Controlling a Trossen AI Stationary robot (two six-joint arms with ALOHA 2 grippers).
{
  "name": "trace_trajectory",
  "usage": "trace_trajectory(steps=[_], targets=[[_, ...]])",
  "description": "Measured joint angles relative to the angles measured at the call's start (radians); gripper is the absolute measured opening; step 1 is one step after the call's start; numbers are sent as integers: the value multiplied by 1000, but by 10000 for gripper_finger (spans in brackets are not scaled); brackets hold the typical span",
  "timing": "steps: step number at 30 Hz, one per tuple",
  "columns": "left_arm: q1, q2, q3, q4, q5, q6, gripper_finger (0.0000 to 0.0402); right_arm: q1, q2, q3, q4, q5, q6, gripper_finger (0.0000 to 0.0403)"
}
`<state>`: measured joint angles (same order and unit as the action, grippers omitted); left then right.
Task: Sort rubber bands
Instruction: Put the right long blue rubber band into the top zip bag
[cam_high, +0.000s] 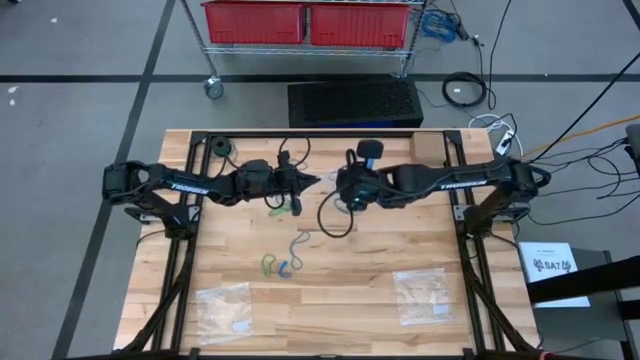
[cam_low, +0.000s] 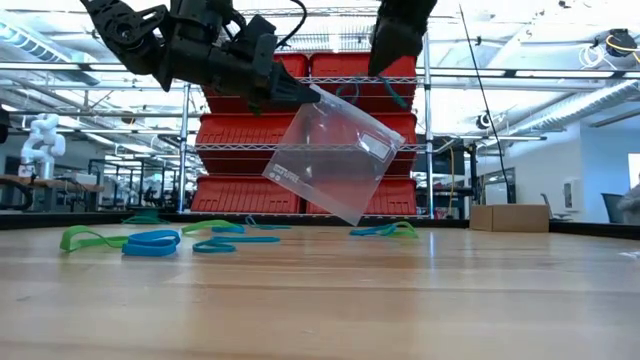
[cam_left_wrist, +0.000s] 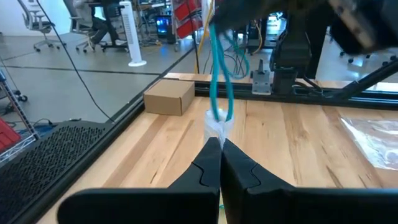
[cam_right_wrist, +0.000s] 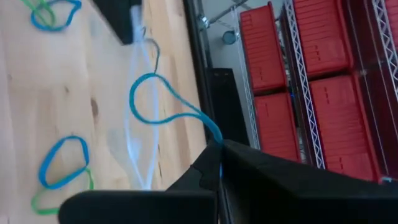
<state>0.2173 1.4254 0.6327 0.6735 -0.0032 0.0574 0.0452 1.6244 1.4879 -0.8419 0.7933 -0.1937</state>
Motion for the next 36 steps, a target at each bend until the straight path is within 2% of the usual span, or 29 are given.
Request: trace_trajectory(steps=[11,15,20,36], targets=[[0,0,0,-1,0,0,0,0,70,0,21,3,-77,0],[0,0,0,-1,0,-1,0,-6,70,0,63,-107,-81,0],[-2,0,0,-1,0,-1,0,-32,70,0,79,-138,-88,0],[-4,0,0,-1,0,-1,0,-126,95,1,143,-438,-71,0]])
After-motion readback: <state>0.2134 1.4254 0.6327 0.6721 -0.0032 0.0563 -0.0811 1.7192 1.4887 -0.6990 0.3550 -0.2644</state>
